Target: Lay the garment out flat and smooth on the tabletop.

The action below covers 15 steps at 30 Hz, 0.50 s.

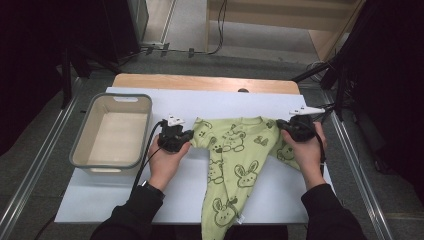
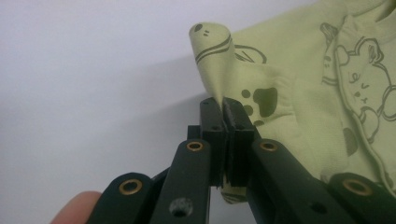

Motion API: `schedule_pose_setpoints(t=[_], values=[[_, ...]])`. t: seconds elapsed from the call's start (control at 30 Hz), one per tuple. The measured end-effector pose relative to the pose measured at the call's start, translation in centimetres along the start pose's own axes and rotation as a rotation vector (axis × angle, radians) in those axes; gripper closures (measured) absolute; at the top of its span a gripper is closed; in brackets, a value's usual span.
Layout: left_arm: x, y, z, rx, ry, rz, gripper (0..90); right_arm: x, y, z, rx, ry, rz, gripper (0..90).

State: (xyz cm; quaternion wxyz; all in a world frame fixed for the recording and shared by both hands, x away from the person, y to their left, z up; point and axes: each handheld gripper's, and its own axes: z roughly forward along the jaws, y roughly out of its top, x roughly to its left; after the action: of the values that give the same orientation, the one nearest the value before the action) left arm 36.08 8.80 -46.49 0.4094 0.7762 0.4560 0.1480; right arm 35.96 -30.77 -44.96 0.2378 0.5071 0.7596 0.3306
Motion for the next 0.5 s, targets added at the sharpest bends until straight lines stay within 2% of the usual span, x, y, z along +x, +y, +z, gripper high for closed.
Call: schedule_pose_setpoints(t=[0.23, 0.5], values=[[0.8, 1.3, 0.3, -0.019, 0.021, -0.025, 88.0, -0.8, 3.7, 1.8, 0.017, -0.01, -0.034, 87.0], [1.9, 2.0, 1.2, -0.011, 0.036, -0.046, 88.0, -1.7, 5.8, 5.0, 0.054, -0.027, -0.032, 87.1]])
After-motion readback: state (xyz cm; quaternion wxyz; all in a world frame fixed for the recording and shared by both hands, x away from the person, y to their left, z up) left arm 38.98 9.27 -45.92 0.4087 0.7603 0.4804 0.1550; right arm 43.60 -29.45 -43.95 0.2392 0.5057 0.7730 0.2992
